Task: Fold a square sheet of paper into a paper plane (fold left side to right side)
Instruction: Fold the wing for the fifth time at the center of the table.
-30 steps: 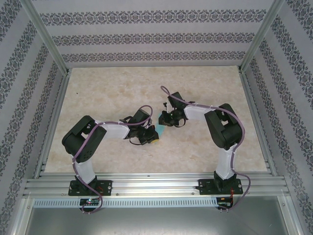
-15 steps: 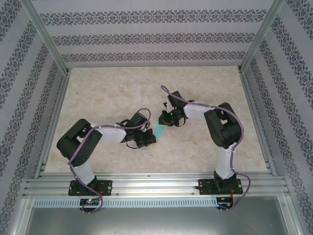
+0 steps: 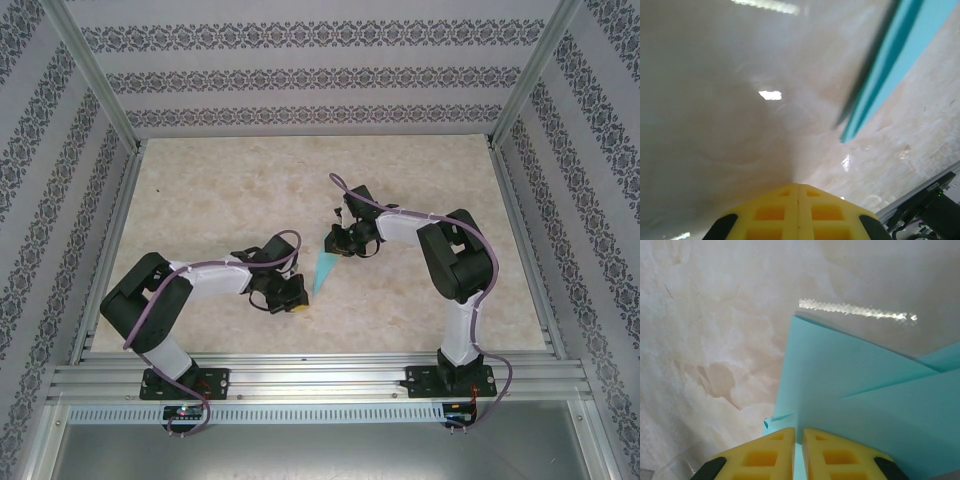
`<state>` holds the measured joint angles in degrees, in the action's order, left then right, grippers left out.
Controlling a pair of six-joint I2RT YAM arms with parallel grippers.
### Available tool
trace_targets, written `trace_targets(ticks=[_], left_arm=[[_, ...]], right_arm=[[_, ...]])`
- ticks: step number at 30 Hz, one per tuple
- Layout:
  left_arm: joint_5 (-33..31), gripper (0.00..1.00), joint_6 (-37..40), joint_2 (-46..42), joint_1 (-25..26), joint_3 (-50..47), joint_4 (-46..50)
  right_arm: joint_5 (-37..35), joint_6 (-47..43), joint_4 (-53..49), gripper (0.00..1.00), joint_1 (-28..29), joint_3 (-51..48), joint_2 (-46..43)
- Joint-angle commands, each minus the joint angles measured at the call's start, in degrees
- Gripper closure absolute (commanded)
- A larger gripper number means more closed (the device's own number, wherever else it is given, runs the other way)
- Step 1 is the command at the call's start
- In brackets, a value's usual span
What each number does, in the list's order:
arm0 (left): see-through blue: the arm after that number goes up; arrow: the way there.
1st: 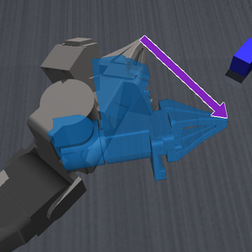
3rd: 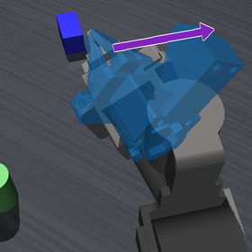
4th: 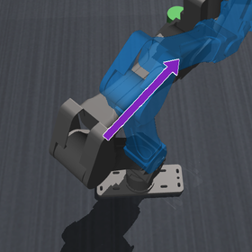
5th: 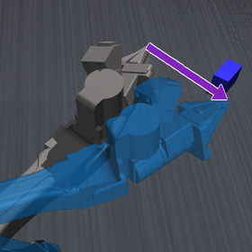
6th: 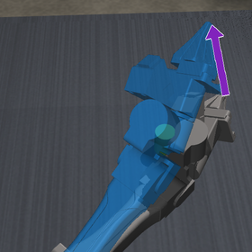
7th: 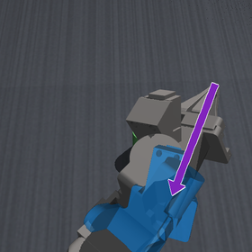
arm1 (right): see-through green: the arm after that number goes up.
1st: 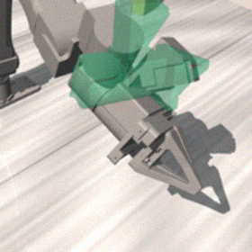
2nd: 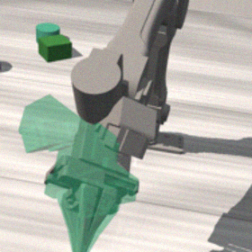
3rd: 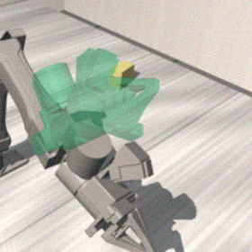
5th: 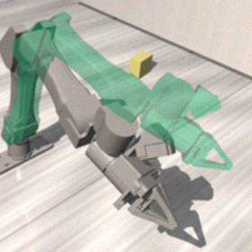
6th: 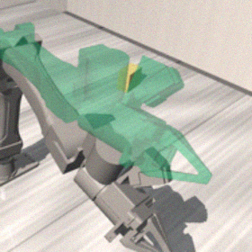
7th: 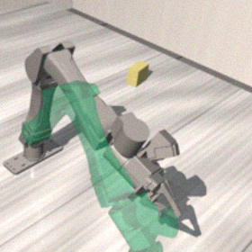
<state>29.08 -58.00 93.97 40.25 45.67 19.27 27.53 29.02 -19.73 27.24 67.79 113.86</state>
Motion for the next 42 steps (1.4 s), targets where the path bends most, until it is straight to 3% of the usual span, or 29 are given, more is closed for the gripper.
trace_targets(ticks=[1,11,20,34,42], left_arm=[[-0.19,1.00,3.15,-0.05,-0.35,6.80,3.22],[0.87,1.00,6.10,14.16,-1.30,18.35,0.29],[0.17,1.00,3.34,18.28,-2.54,19.43,-3.96],[1.76,1.00,1.15,7.86,-2.46,-1.19,-5.59],[0.34,1.00,4.67,-0.46,-3.20,1.72,0.65]], right_arm=[[-4.54,-0.21,0.13,0.85,-0.61,-0.20,2.06],[-4.51,0.13,0.31,0.85,-0.37,-0.73,1.81],[-5.00,0.01,0.00,0.85,-0.44,-1.33,1.19],[-5.03,-0.76,-0.34,0.84,-1.14,-0.60,1.37],[-5.37,-2.21,-2.55,0.80,-1.14,2.96,-2.30]])
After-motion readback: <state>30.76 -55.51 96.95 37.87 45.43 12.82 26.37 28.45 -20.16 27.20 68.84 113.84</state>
